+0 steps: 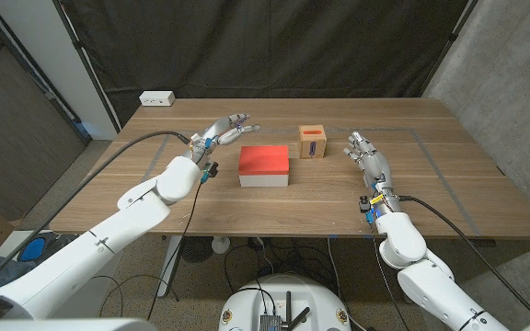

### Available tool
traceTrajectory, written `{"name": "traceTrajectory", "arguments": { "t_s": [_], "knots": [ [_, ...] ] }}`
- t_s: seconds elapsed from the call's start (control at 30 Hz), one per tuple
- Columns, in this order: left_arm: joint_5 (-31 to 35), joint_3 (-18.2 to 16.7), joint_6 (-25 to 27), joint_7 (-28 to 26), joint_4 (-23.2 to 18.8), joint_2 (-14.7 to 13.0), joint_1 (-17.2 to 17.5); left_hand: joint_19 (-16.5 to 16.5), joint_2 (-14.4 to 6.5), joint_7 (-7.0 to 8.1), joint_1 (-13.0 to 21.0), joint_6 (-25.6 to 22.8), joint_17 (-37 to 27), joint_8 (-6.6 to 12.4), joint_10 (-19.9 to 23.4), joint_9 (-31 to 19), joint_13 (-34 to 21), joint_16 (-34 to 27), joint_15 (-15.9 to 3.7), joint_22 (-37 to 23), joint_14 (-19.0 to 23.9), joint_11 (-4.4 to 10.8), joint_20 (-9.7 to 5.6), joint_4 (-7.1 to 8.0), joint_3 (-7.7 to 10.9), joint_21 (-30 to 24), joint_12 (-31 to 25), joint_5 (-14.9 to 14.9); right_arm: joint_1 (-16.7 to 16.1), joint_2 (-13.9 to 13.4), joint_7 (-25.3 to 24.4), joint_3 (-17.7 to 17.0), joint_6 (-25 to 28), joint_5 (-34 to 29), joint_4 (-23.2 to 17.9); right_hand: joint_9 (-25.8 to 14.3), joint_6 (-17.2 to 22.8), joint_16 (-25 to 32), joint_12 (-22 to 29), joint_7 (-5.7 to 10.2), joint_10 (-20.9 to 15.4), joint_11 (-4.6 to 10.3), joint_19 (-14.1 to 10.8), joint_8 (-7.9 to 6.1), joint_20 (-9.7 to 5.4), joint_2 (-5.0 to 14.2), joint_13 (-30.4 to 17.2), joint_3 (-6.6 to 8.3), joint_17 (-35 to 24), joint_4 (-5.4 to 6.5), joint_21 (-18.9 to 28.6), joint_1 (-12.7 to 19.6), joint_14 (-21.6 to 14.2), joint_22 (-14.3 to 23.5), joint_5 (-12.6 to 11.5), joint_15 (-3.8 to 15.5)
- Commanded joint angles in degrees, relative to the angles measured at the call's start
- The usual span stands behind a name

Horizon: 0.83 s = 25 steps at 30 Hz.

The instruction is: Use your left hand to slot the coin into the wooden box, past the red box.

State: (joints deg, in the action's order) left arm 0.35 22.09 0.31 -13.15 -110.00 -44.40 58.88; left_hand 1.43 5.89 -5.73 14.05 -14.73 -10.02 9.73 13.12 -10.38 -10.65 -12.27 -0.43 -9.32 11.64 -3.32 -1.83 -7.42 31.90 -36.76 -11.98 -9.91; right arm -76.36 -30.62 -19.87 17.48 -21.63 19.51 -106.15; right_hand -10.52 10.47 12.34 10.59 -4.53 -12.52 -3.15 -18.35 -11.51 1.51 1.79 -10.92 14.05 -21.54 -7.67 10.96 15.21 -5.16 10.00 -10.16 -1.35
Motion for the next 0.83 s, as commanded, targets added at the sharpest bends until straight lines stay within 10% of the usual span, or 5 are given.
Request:
{"name": "traceTrajectory", "arguments": {
  "t_s": [0.03, 0.4, 0.83],
  "knots": [
    [-15.05, -6.51, -18.36, -0.4, 7.52, 2.38, 10.73, -0.92, 0.25, -0.25, -1.01, 1.44, -0.21, -0.14, -0.77, 0.0, -0.13, 0.54, 0.34, -0.19, -0.85, 0.09, -2.92, 0.0, -0.68, 0.83, 0.51, 0.21, -0.25, -2.64, 1.66, 0.68, 2.12, -1.1, -1.87, -0.14, 0.27, -0.32, -0.2, 0.62, 1.52, 0.42, 1.27, 0.03, -0.35, -0.02, -0.01, -0.53, -0.01, 0.23, -0.27, -1.04, 1.03, 0.14, 0.13, 0.43],
    [-21.27, -6.87, -26.25, 1.62, 12.39, 6.8, 12.52, -2.24, -0.1, -0.13, -1.87, 2.03, -0.16, 0.28, -1.78, 0.12, -0.1, 1.21, 0.61, -0.22, -2.17, 0.06, -2.31, 0.01, -0.94, 2.52, 0.86, 0.15, 0.57, -0.01, 4.06, 1.81, -4.59, 1.02, 3.54, -0.08, -3.17, 0.0, 0.03, -2.0, 2.45, -0.32, 0.58, 0.98, -0.65, -0.17, 0.1, -0.84, 0.18, 0.22, 0.26, -1.66, 0.69, 0.07, 0.15, -0.56],
    [-24.69, -6.08, -29.89, 4.36, 15.95, 9.56, 11.11, -2.81, -0.79, -0.04, -1.91, 2.84, -0.1, 0.38, -2.67, 0.18, -0.08, 1.49, 0.47, -0.24, -3.09, 0.26, -3.12, -0.23, -0.82, 3.76, 1.01, 0.09, 0.92, 0.41, 4.02, 1.75, -4.75, 1.48, 4.1, -0.06, -3.29, 0.18, 0.45, -1.61, 1.83, -0.76, 0.98, 0.78, 0.05, -0.06, 0.09, -0.88, 0.25, 0.21, 0.21, -1.86, 0.46, 0.07, 0.14, -0.84]
  ]
}}
